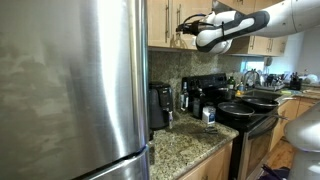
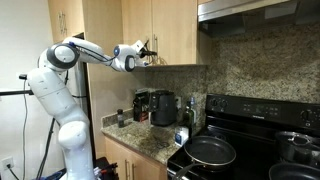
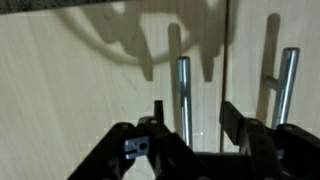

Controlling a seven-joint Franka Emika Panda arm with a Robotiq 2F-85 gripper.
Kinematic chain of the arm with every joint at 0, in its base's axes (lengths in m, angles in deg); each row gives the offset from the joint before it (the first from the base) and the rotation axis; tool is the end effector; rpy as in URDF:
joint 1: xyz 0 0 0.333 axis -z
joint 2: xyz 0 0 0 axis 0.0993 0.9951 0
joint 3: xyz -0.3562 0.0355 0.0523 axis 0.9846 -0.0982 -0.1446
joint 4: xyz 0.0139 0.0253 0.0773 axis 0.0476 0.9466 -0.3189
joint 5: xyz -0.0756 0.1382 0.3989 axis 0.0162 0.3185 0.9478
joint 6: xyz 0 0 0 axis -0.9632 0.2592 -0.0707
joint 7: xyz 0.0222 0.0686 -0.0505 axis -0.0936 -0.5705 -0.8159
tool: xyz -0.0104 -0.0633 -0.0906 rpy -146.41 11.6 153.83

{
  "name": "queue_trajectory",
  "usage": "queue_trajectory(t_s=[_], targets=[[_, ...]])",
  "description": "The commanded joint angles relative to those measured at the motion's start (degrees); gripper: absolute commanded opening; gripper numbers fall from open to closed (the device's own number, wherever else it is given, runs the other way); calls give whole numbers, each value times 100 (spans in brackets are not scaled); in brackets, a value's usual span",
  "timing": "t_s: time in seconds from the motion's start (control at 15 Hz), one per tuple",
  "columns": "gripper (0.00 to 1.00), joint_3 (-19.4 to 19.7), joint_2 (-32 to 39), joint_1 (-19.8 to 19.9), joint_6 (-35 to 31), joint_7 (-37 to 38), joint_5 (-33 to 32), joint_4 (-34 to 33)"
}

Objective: Open the right cabinet door and then open the drawer of the air fryer

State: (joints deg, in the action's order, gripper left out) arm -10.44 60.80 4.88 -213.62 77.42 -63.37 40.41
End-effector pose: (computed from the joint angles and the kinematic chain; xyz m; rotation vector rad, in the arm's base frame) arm 0.4608 0.1935 0.7756 -2.0009 -0.1663 -2.1130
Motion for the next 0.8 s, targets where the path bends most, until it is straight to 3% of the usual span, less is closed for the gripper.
queue_trajectory(t_s=[0.0, 0.13, 0.27, 0.6, 0.67, 0.73], targets=[[93, 311, -260, -452, 267, 20, -68, 309], [100, 282, -195, -415, 128, -4, -23, 286], [100, 176, -22, -249, -52, 37, 46, 61], [100, -652, 267, 935, -32, 155, 379, -809], [100, -262, 25, 484, 11, 156, 236, -392], [100, -398, 76, 673, 11, 169, 263, -530]])
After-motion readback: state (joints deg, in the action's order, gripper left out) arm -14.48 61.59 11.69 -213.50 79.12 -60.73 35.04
